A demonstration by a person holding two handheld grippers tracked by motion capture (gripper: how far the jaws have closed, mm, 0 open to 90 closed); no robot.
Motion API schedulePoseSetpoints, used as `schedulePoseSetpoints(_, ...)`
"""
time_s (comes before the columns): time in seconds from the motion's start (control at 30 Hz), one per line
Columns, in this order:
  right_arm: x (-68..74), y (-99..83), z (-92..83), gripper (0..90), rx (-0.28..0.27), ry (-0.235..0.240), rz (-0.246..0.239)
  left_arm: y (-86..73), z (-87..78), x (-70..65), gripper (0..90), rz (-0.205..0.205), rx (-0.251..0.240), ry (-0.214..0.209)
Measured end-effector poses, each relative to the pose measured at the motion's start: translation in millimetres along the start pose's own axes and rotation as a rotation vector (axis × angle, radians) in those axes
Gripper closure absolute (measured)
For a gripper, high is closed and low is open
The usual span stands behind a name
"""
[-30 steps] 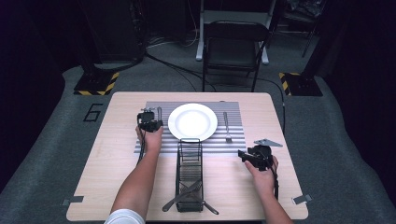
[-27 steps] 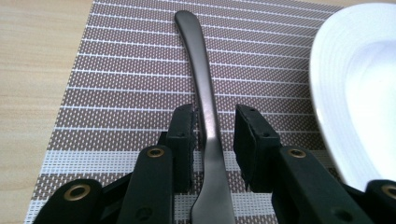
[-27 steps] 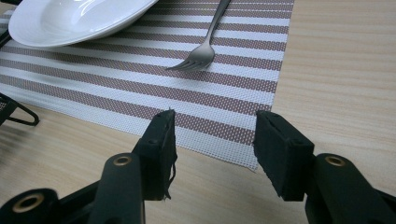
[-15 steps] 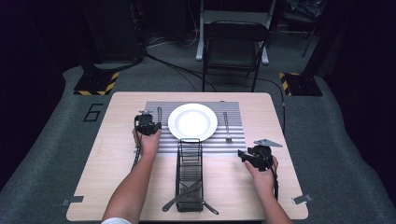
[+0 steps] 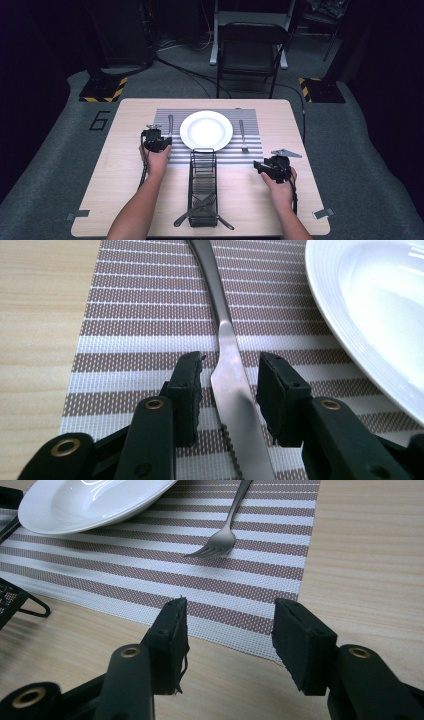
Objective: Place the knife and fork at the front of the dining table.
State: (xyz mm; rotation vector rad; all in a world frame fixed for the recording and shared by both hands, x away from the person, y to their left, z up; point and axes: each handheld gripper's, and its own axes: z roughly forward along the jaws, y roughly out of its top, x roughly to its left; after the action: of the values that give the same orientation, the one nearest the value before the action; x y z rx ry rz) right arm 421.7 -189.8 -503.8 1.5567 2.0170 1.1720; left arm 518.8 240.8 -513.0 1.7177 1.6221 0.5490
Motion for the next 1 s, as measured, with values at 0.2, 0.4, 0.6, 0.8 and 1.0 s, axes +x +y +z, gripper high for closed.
schedulePoseSetpoints(0.2, -0.3, 0.2, 1.5, 47.6, 0.001, 0.006, 0.009, -6.3, -2.6, -2.0, 59.8, 0.014, 0.011, 0.008)
schedulePoseSetpoints(0.4, -0.1, 0.5, 0.2, 47.6, -0.012, 0.005, 0.011, -10.4, -4.6, -5.2, 58.2, 0.013, 0.017, 0.017)
schedulePoseSetpoints(0.6, -0.8, 0.6, -0.1, 47.6, -0.013, 0.007, 0.015, -12.3, -4.6, -5.1, 57.9, 0.021, 0.008, 0.014)
schedulePoseSetpoints(0.8, -1.3, 0.4, 0.5, 47.6, -0.013, 0.007, 0.023, -13.7, -5.1, -3.2, 60.3, 0.023, 0.0, 0.008)
schedulePoseSetpoints(1.0, -1.3, 0.1, 0.6, 47.5, -0.016, 0.007, 0.025, -14.0, -5.1, -4.0, 61.6, 0.03, -0.001, 0.016)
